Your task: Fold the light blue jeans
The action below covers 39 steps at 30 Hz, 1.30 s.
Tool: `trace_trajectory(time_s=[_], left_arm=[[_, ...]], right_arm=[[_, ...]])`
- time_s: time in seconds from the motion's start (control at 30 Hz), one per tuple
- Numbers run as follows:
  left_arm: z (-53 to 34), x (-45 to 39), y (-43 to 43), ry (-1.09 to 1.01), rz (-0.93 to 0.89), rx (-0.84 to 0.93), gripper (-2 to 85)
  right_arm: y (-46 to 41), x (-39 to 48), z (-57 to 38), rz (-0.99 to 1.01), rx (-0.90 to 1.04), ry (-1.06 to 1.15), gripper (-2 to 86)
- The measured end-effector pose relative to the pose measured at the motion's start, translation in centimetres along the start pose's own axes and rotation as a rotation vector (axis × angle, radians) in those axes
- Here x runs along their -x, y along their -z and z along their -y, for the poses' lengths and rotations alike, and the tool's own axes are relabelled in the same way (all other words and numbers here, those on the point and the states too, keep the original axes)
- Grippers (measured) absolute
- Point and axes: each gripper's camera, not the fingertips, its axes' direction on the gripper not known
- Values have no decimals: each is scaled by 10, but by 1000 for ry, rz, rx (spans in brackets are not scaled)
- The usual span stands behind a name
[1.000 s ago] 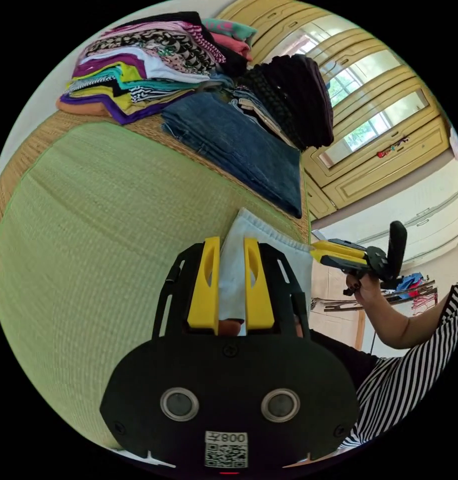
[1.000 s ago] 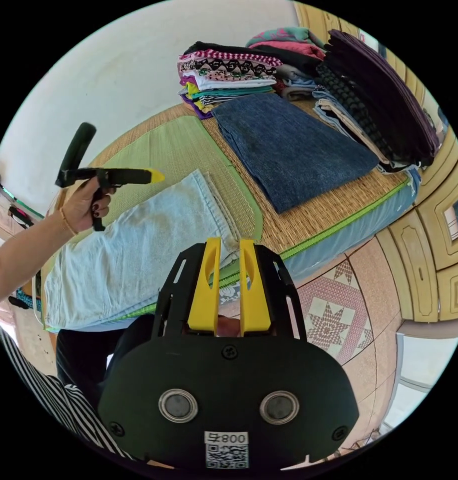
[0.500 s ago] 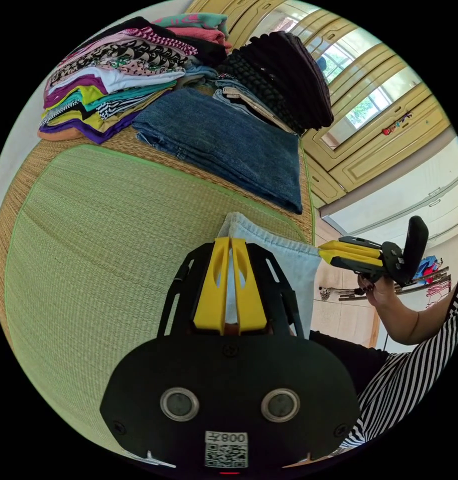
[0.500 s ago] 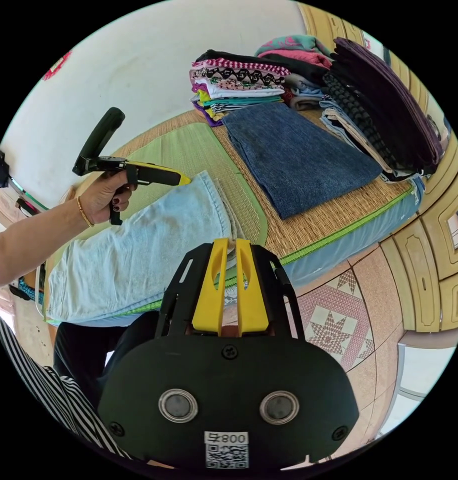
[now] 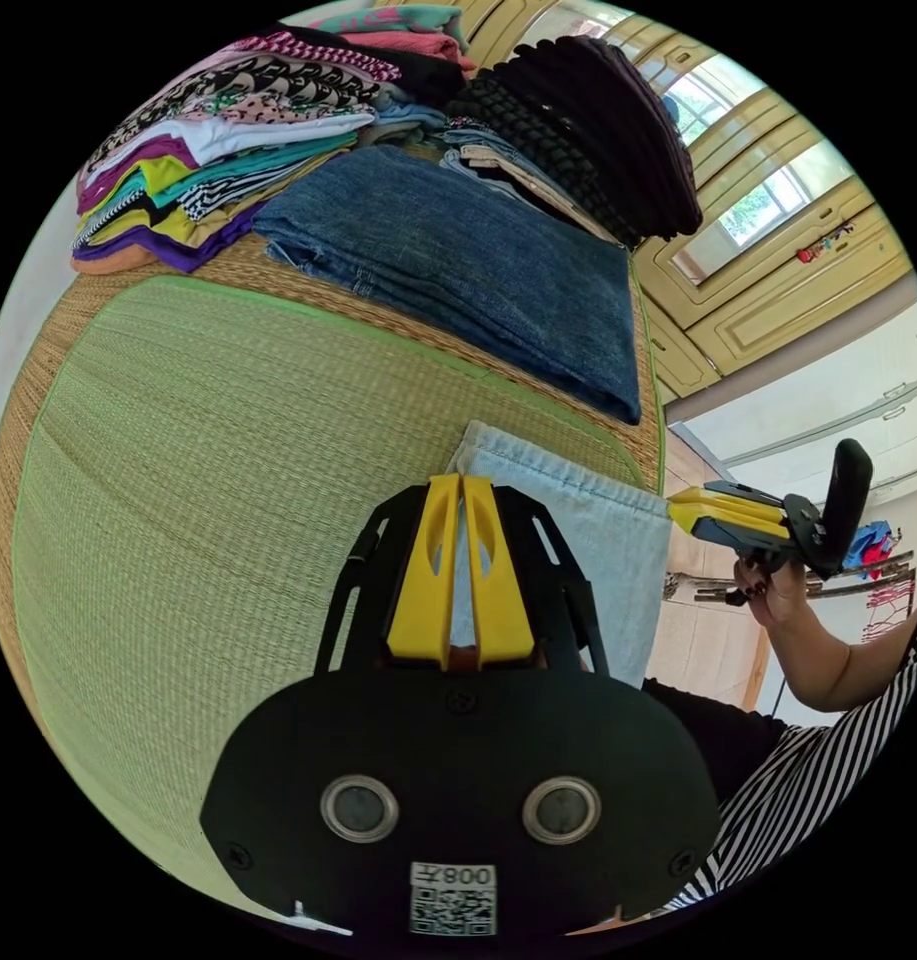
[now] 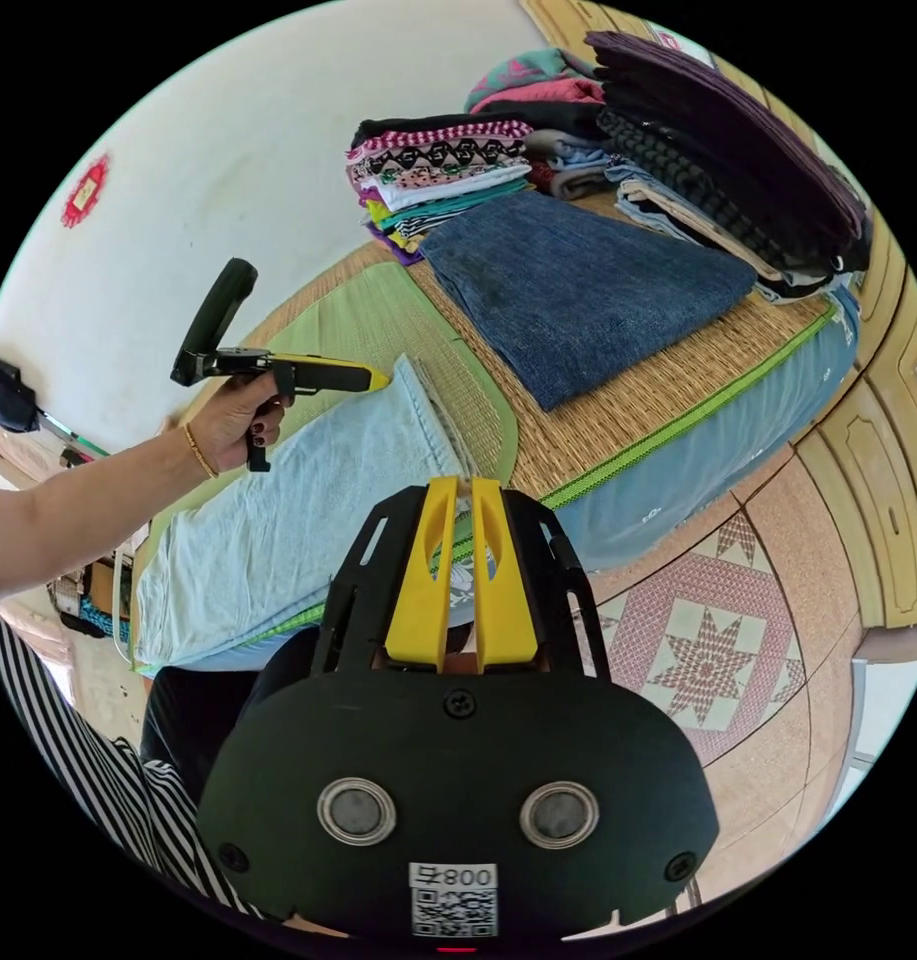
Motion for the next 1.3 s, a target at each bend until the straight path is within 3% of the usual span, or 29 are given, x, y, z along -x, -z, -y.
trace_trajectory(time_s=[0.33, 0.7, 0.83, 1.0, 1.17, 1.3], left_arm=[[-20, 1, 11, 31, -27, -49, 10], [-89, 8, 65, 69, -51, -152, 6], [-176, 21, 105, 171, -10, -165, 3], [-306, 51, 151, 464, 78, -120, 3], [-432, 81, 191, 780, 182, -136, 2], [-481, 94, 196, 844, 110, -148, 4]], right_arm=[[5, 16, 8, -84, -48, 29, 5], [-51, 46, 30, -32, 67, 87, 1], [-49, 66, 41, -90, 50, 130, 0], [-66, 110, 67, 32, 44, 238, 1], [-125, 174, 100, 96, 134, 382, 2], [-174, 199, 106, 56, 264, 404, 4]])
